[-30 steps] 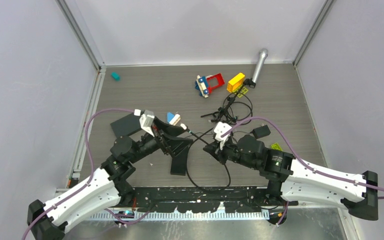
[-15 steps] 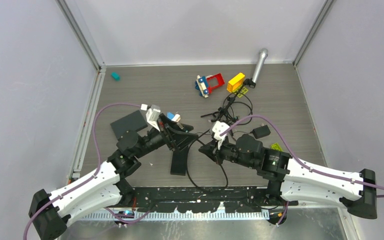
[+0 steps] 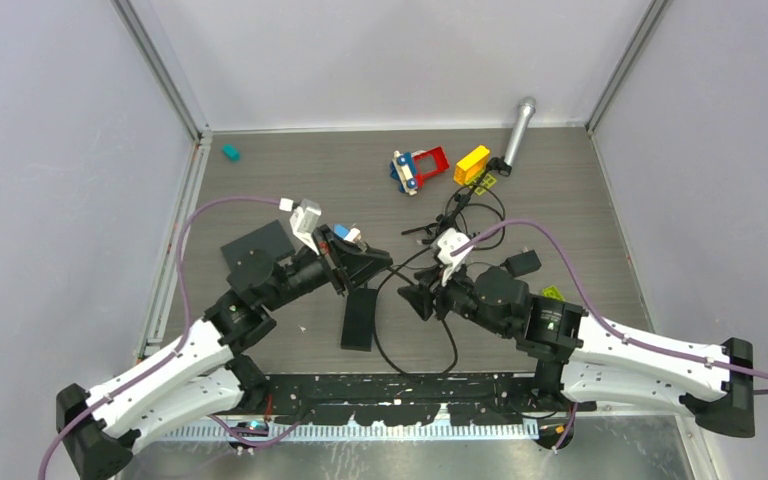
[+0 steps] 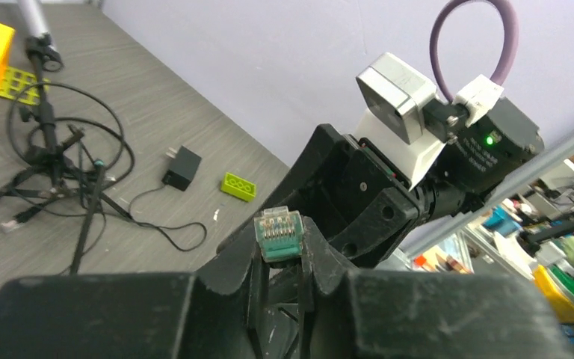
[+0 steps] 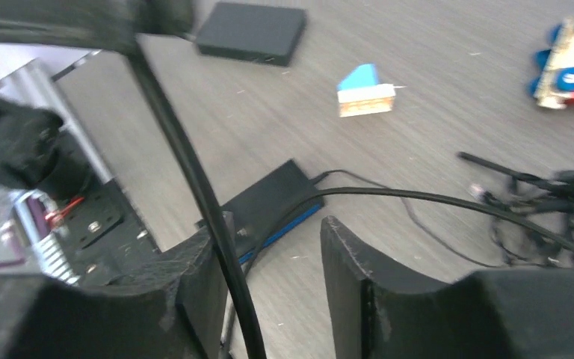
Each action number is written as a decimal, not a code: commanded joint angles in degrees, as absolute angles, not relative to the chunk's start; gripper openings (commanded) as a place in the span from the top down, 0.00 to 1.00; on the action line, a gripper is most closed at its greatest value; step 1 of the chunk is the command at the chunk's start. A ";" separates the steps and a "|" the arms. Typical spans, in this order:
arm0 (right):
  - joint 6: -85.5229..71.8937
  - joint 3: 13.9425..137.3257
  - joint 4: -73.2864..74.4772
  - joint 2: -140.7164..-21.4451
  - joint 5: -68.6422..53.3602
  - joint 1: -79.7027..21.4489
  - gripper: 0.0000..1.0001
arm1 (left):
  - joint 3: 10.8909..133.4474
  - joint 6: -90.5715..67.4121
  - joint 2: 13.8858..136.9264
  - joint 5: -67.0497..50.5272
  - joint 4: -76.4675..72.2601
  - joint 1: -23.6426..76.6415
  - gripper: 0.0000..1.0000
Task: Insert the plug into the switch port
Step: Pick up the connector from the center of the board.
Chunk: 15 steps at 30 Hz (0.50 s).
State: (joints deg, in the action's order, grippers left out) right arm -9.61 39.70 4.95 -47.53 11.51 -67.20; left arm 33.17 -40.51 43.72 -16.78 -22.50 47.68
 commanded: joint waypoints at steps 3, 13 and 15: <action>-21.89 43.16 10.33 -41.02 37.83 -67.07 0.34 | 46.53 -29.38 37.98 -5.35 6.18 47.91 1.00; -41.68 45.29 23.85 -43.66 42.70 -58.67 0.28 | 44.74 -26.07 28.66 1.74 19.98 47.88 1.00; -38.63 46.93 23.83 -47.84 28.57 -53.04 0.28 | 44.80 -26.02 28.08 3.82 21.83 47.90 1.00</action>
